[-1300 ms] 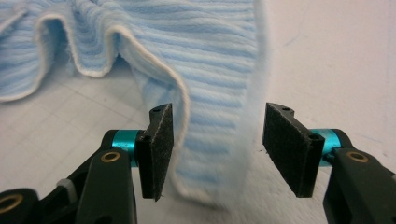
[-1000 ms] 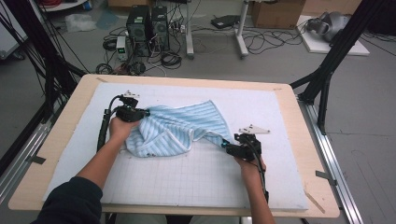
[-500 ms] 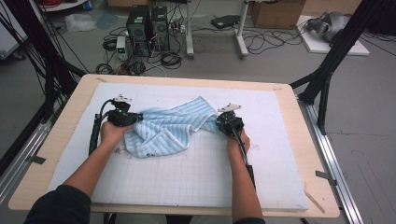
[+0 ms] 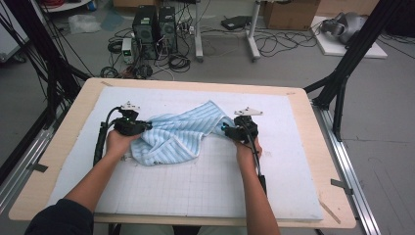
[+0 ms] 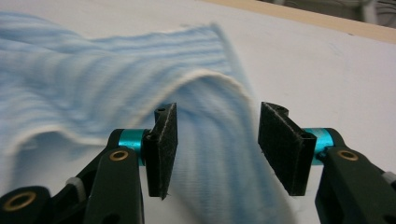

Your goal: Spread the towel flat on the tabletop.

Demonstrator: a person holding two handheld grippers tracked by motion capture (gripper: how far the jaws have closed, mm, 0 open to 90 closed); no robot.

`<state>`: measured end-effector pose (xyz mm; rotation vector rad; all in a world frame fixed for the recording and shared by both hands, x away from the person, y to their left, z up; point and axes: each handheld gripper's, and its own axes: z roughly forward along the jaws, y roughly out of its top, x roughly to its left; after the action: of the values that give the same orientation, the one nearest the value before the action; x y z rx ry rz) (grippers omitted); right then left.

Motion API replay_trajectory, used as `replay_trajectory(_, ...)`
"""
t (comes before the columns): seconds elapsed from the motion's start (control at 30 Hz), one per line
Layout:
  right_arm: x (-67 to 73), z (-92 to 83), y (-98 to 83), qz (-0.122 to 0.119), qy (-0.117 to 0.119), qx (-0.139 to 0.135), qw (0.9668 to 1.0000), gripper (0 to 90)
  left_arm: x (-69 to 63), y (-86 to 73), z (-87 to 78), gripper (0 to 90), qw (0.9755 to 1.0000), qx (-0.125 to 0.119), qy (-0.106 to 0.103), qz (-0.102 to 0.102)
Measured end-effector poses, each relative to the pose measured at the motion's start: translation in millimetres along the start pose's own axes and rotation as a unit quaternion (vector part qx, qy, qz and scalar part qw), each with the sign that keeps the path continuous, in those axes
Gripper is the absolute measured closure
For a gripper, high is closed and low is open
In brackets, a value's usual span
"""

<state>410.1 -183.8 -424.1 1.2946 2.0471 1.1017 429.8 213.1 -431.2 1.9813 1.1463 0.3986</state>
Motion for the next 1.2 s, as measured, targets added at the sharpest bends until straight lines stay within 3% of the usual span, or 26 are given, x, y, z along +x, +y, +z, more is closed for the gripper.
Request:
replay_trajectory(0.1,16.6,-7.0,-1.2,-0.004,0.051,-0.009,0.9986,47.5,0.0,-1.4,-0.9,84.1,1.0,-0.009,0.002,-0.003)
replay_trajectory(0.13,16.6,-7.0,-1.2,-0.004,0.051,-0.009,0.9986,47.5,0.0,-1.4,-0.9,84.1,1.0,-0.009,0.002,-0.003)
replay_trajectory(0.17,35.3,-6.7,-1.9,-0.022,0.098,0.001,0.9949,47.5,1.0,-4.0,-0.5,84.0,1.0,-0.007,0.002,-0.005)
replay_trajectory(0.2,35.3,-6.7,-1.9,-0.022,0.098,0.001,0.9949,47.5,1.0,-4.0,-0.5,84.0,1.0,-0.007,0.002,-0.005)
replay_trajectory(0.23,57.8,-4.2,-2.0,-0.07,0.133,0.009,0.9886,49.2,1.9,-6.9,-0.1,83.9,1.0,-0.005,0.001,-0.007)
replay_trajectory(0.27,68.0,-3.0,-2.1,-0.087,0.147,0.01,0.9852,51.0,1.7,-8.1,0.0,83.9,0.9999,-0.009,0.001,-0.012)
replay_trajectory(0.3,76.2,-0.9,-2.2,-0.097,0.16,0.012,0.9823,51.2,2.1,-8.8,-0.3,83.9,0.9999,-0.008,0.0,-0.01)
replay_trajectory(0.33,76.2,-0.9,-2.2,-0.097,0.16,0.012,0.9823,51.2,2.1,-8.8,-0.3,83.9,0.9999,-0.008,0.0,-0.01)
replay_trajectory(0.37,88.5,5.1,-3.1,-0.102,0.195,0.02,0.9754,52.1,1.8,-9.5,-0.9,83.9,0.9999,-0.01,0.002,-0.012)
replay_trajectory(0.4,88.5,5.1,-3.1,-0.102,0.195,0.02,0.9754,52.1,1.8,-9.5,-0.9,83.9,0.9999,-0.01,0.002,-0.012)
replay_trajectory(0.43,98.3,11.0,-5.0,-0.104,0.225,0.031,0.9683,52.2,1.9,-9.5,-1.3,83.8,0.9998,-0.012,0.002,-0.014)
replay_trajectory(0.47,102.8,13.9,-6.0,-0.11,0.239,0.038,0.964,53.5,1.9,-9.5,-1.3,83.9,0.9998,-0.012,0.002,-0.014)
replay_trajectory(0.57,112.7,19.8,-10.3,-0.13,0.266,0.059,0.9533,69.0,2.4,-9.4,-2.3,83.8,0.9999,-0.01,0.0,-0.011)
replay_trajectory(0.6,112.7,19.8,-10.3,-0.13,0.266,0.059,0.9533,69.0,2.4,-9.4,-2.3,83.8,0.9999,-0.01,0.0,-0.011)
replay_trajectory(0.63,116.7,20.0,-13.1,-0.162,0.262,0.08,0.948,84.3,2.1,-9.7,-2.8,83.7,0.9998,-0.013,-0.001,-0.014)
replay_trajectory(0.67,116.7,20.0,-13.1,-0.162,0.262,0.08,0.948,84.3,2.1,-9.7,-2.8,83.7,0.9998,-0.013,-0.001,-0.014)
replay_trajectory(0.7,116.9,16.5,-14.7,-0.177,0.267,0.084,0.9437,86.6,2.1,-10.1,-3.6,83.6,0.9998,-0.016,-0.002,-0.015)
replay_trajectory(0.8,112.2,9.1,-17.2,-0.178,0.269,0.074,0.9437,87.1,1.3,-10.9,-3.6,83.7,0.9997,-0.016,-0.006,-0.018)
replay_trajectory(0.97,89.2,-15.3,-39.6,-0.163,0.268,0.073,0.9468,87.3,-5.1,-12.6,-3.0,81.5,0.9997,-0.007,-0.018,-0.015)
replay_trajectory(1.13,77.5,-36.9,-47.5,-0.172,0.263,0.072,0.9466,87.3,-10.3,-10.8,-5.5,79.4,0.9996,-0.012,-0.024,-0.005)
replay_trajectory(1.2,67.7,-50.7,-56.1,-0.176,0.253,0.073,0.9484,87.3,-13.4,-10.8,-4.7,79.3,0.9996,-0.007,-0.028,0.002)
